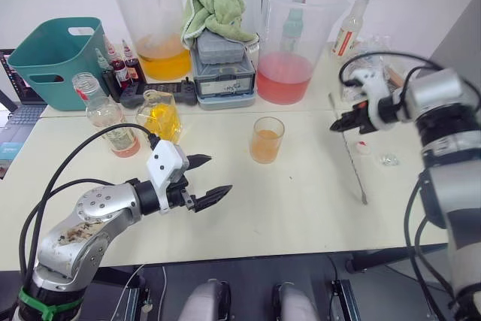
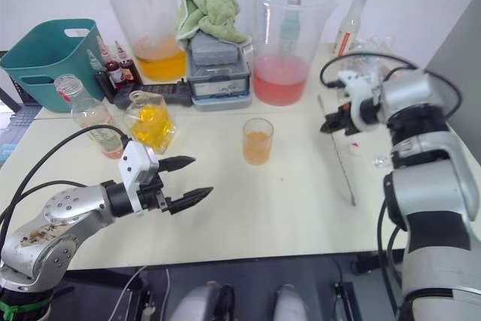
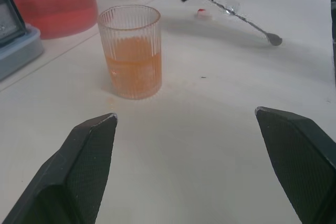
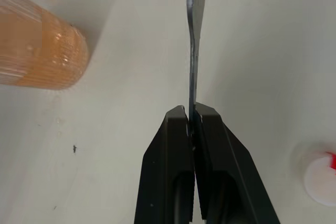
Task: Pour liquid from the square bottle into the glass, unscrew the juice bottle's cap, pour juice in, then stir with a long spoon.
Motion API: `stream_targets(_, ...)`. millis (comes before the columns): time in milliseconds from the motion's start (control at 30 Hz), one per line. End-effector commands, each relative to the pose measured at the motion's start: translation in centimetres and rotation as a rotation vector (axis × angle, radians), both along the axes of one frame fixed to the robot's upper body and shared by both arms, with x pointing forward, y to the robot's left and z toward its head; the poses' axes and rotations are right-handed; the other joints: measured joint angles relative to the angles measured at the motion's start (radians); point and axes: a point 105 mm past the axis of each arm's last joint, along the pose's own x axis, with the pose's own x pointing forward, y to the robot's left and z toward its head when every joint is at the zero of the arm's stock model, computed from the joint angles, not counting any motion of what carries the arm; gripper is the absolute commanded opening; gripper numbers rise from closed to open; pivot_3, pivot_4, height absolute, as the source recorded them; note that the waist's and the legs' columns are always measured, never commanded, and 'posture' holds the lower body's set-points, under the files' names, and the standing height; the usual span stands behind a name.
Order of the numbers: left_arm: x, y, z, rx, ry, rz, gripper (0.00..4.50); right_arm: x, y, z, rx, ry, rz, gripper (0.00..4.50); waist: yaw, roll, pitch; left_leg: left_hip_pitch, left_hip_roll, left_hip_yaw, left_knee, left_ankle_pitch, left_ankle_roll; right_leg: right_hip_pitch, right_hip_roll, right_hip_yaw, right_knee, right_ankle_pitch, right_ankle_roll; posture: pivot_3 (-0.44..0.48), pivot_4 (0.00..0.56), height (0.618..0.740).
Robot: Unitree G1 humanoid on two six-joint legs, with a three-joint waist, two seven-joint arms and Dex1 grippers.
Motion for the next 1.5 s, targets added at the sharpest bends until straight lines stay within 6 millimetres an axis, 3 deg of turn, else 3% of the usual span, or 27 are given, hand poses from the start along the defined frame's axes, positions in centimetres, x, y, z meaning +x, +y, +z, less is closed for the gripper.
stream_targets(33,-0.3,0.2,1.0,0.005,-0.055,0.028,4.45,0.3,-0.6,-0.2,0.004,-0.019,-0.053,0.00,0.004,0.001,0.001,0.000,0.000,0.000,0.000,0.000,0.000,0.000,0.000,0.000,0.000,0.000,0.000,0.000,0.150,0.740)
stream_targets(233,-0.7,0.1,1.0,-0.002,-0.053,0.033,4.45,0.3,-1.6,-2.8,-0.003,0.005,-0.134,0.00,0.005,0.001,0.000,0.000,-0.001,0.000,0.000,0.000,-0.001,0.000,0.000,0.000,0.000,0.000,0.000,0.000,0.150,0.740)
stream_targets(433,0.2,0.5,1.7,-0.009,-0.083,0.056,4.45,0.0,-1.5,-3.1,0.012,0.022,-0.137,0.00,0.003,0.001,0.000,0.001,0.000,0.000,0.000,0.001,-0.001,0.001,0.001,0.000,0.000,0.000,0.000,0.000,0.150,0.740)
stream_targets(600,0.6,0.5,1.8,-0.017,-0.083,0.040,4.50,0.2,-1.7,-1.6,0.017,-0.019,-0.130,1.79,0.001,0.001,0.000,0.001,-0.001,0.000,0.000,0.001,-0.002,0.001,0.001,0.000,0.001,0.000,0.000,0.000,0.150,0.740)
stream_targets(633,0.6,0.4,1.8,-0.016,-0.081,0.036,4.50,0.2,-1.7,-1.3,0.018,-0.027,-0.128,1.89,0.001,0.001,0.000,0.001,-0.001,0.000,0.000,0.001,-0.002,0.001,0.001,0.000,0.002,0.000,0.000,0.000,0.150,0.740)
stream_targets(867,0.9,1.3,1.0,-0.006,-0.061,0.046,4.50,-0.2,-1.6,4.3,0.067,-0.281,-0.001,4.44,0.003,0.001,0.000,0.001,0.000,-0.001,0.001,0.001,-0.002,0.001,0.001,0.000,0.007,0.000,0.000,0.000,0.150,0.740)
stream_targets(1000,1.2,2.9,0.3,0.045,-0.072,0.094,4.50,-1.7,-1.0,6.4,0.078,-0.541,0.170,4.48,0.006,0.000,0.000,0.001,0.000,-0.001,0.001,0.001,-0.001,0.001,0.001,-0.001,0.007,0.000,0.001,0.000,0.150,0.740)
stream_targets(1100,1.1,4.1,0.2,0.055,-0.075,0.107,4.50,-2.4,-1.5,7.7,0.041,-0.762,0.180,4.48,0.008,0.000,0.000,0.001,0.000,0.000,0.001,0.001,-0.001,0.000,0.000,-0.001,0.007,0.000,0.001,0.000,0.150,0.740)
stream_targets(1233,0.9,6.7,-0.3,0.087,-0.062,0.175,4.50,-4.8,-2.6,9.3,0.265,-0.924,0.158,4.48,0.011,0.001,0.000,0.001,0.001,0.000,0.003,0.001,-0.001,0.000,0.000,-0.001,0.005,0.000,0.001,0.000,0.150,0.740)
stream_targets(1300,0.6,8.1,-0.9,0.081,-0.039,0.215,4.50,-6.1,-3.2,8.3,0.295,-0.925,0.196,4.48,0.018,0.000,0.000,0.001,0.001,0.000,0.003,0.001,-0.001,0.001,0.000,-0.001,0.005,0.000,0.001,0.000,0.150,0.740)
stream_targets(1367,-0.1,10.5,-2.5,0.148,-0.011,0.256,4.50,-7.1,-4.4,6.3,0.269,-0.925,0.185,4.48,0.018,-0.001,-0.001,0.002,0.001,-0.001,0.003,0.001,-0.001,0.002,0.000,-0.001,0.003,0.000,0.001,0.000,0.150,0.740)
stream_targets(1500,-0.8,13.5,-3.7,0.169,0.000,0.320,4.50,-8.3,-5.8,3.3,0.169,-0.906,0.192,4.48,0.019,0.000,0.000,0.005,0.002,0.000,0.001,-0.002,-0.002,0.002,0.000,-0.002,-0.003,0.000,0.001,0.000,0.150,0.740)
